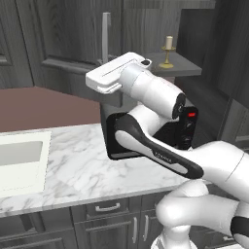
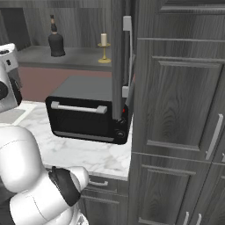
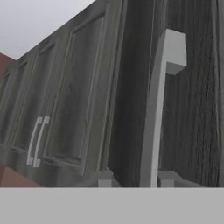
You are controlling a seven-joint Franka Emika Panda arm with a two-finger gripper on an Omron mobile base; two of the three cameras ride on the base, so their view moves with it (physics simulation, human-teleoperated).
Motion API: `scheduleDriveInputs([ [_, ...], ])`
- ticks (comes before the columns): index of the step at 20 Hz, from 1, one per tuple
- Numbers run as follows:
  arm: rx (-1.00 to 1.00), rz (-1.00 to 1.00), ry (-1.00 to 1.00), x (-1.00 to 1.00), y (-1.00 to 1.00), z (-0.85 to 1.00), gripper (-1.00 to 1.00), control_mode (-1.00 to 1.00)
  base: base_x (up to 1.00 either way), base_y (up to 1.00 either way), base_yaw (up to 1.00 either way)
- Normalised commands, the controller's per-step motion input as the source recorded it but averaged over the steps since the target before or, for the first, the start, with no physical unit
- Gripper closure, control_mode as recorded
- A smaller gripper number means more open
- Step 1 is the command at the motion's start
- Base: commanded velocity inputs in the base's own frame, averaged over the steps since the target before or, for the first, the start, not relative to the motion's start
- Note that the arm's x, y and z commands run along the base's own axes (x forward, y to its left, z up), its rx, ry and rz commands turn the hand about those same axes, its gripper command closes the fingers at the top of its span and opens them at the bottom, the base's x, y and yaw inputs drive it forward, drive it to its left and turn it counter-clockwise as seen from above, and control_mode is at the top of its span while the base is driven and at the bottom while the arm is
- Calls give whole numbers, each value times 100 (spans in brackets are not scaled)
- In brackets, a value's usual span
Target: Get the candle and the liquor from the cabinet and move them to the dining counter.
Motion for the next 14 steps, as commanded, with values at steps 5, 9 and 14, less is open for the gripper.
scheduleDriveInputs([
  [5, -6, 6, 6, -71, 81, 0, 100, -100, 0, 0, 0],
  [9, -6, 3, 8, -60, 84, 0, 100, -100, 0, 0, 0],
  [14, -6, 2, 6, -46, 80, 0, 100, -100, 0, 0, 0],
])
